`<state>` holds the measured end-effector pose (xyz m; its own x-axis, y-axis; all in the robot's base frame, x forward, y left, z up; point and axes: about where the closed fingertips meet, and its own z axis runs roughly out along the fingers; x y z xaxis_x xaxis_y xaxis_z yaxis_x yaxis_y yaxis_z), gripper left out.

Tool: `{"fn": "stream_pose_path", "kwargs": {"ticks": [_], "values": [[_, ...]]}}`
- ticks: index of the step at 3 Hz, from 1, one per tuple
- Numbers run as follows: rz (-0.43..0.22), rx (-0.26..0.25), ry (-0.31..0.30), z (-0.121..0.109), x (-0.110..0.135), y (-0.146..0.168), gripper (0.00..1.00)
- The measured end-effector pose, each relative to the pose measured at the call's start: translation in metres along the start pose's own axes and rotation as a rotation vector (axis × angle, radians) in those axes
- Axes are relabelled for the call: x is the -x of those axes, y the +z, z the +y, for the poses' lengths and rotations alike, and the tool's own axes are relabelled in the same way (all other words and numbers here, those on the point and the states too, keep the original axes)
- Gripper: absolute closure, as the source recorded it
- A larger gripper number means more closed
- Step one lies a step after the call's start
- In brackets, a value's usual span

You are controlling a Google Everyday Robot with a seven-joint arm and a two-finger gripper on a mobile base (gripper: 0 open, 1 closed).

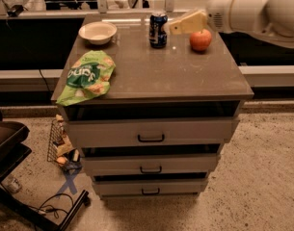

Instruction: Pick pepsi can

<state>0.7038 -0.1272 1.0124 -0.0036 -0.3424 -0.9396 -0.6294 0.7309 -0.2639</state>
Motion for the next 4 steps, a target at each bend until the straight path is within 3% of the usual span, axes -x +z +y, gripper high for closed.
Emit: {"fn": "stream_pose_path", "kwargs": {"ticks": [1, 2, 4], "values": [[0.003, -0.002, 0.013, -0.020, -0.011, 0.046, 0.00], [-0.026, 0.018, 0.069, -0.039, -0.023, 0.087, 0.00], [-0.143, 0.116, 0.231, -0.046, -0.021, 0.181, 0.00]]}}
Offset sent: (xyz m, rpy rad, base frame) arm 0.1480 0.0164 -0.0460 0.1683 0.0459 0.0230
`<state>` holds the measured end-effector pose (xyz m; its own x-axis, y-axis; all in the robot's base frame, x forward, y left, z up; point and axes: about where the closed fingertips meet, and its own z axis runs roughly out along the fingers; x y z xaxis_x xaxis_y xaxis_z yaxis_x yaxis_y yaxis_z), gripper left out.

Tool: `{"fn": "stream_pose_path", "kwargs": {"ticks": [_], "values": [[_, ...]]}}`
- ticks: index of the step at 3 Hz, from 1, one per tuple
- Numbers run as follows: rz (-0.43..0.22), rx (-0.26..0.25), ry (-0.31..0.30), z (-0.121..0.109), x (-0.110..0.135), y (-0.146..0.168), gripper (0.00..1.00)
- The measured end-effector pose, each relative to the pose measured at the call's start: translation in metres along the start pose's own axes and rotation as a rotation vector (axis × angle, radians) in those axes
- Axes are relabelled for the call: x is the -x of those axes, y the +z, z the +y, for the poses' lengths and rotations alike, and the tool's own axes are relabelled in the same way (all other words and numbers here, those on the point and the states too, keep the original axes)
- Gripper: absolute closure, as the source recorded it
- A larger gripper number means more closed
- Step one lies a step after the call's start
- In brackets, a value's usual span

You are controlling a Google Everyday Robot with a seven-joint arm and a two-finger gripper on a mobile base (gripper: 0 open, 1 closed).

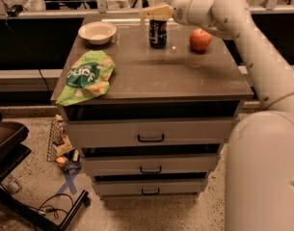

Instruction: Pick pepsi can

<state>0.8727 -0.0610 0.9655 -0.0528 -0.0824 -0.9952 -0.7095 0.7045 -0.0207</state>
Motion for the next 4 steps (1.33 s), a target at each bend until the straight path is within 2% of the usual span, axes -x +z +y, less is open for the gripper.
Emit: {"fn": "stream_pose_path", "kwargs": {"ticks": [1, 2, 3, 4], "values": [[-0.008, 0.023, 0.061, -0.003, -0.012, 0.032, 0.00], [0.014, 0.024, 0.090, -0.007, -0.027, 0.040, 0.00], [0.065, -0.005, 0.112, -0.018, -0.052, 0.033, 0.00], [0.093, -0.023, 0.124, -0.025, -0.066, 0.025, 0.00]]}}
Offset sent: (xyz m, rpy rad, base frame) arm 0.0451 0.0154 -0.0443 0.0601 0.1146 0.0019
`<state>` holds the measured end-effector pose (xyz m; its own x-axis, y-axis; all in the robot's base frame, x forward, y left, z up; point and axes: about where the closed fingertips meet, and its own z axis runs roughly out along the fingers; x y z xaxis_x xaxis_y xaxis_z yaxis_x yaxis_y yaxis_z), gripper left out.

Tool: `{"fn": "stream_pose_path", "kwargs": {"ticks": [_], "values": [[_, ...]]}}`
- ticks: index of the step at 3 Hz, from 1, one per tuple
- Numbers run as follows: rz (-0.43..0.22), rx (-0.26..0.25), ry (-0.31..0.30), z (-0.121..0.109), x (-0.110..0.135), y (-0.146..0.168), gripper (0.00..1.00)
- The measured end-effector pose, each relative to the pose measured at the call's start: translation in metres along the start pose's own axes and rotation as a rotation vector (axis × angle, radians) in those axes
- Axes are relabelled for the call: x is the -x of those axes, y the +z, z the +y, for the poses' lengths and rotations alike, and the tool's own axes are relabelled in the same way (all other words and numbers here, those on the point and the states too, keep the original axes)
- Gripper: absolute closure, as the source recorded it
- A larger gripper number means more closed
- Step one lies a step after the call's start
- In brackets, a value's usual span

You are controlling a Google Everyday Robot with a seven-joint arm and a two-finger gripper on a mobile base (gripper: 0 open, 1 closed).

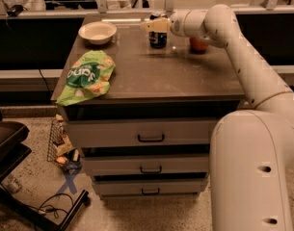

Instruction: Pick pepsi can

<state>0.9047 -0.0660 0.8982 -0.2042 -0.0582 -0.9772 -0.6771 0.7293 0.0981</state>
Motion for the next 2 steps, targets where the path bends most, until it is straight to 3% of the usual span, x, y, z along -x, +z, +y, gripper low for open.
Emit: {"fn": "stream_pose_path", "kwargs": {"ticks": [1, 2], "values": [[0.011, -0.008, 0.003, -0.0005, -0.0087, -0.0003, 0.17], [0.013, -0.002, 0.005, 0.0024, -0.0108, 0.0036, 0.49]]}}
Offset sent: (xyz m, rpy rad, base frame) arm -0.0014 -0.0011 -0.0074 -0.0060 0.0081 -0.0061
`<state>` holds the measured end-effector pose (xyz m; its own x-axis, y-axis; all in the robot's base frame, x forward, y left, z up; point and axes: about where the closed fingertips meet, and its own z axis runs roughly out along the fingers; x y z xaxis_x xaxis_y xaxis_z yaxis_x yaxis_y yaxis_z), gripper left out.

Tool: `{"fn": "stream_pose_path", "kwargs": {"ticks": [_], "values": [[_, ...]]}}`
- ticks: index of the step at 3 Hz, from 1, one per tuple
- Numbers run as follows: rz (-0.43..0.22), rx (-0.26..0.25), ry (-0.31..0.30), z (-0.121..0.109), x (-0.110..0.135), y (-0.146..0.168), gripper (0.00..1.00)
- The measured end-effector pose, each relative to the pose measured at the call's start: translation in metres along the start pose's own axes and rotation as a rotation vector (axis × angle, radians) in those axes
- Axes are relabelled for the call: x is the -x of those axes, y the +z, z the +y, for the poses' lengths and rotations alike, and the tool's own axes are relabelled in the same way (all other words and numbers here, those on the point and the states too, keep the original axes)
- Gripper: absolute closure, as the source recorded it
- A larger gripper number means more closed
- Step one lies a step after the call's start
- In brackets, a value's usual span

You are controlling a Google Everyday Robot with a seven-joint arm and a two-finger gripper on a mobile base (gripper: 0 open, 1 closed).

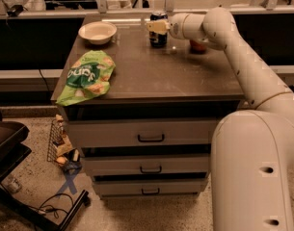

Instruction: Pick pepsi can

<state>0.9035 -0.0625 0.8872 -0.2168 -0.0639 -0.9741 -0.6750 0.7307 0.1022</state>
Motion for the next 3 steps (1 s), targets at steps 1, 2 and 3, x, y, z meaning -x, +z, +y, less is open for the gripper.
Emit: {"fn": "stream_pose_path", "kwargs": {"ticks": [1, 2, 3], "values": [[0.002, 0.004, 0.001, 0.002, -0.001, 0.003, 0.72], [0.003, 0.008, 0.002, 0.004, -0.003, 0.006, 0.95], [-0.028, 0.011, -0.017, 0.007, 0.018, -0.003, 1.00]]}}
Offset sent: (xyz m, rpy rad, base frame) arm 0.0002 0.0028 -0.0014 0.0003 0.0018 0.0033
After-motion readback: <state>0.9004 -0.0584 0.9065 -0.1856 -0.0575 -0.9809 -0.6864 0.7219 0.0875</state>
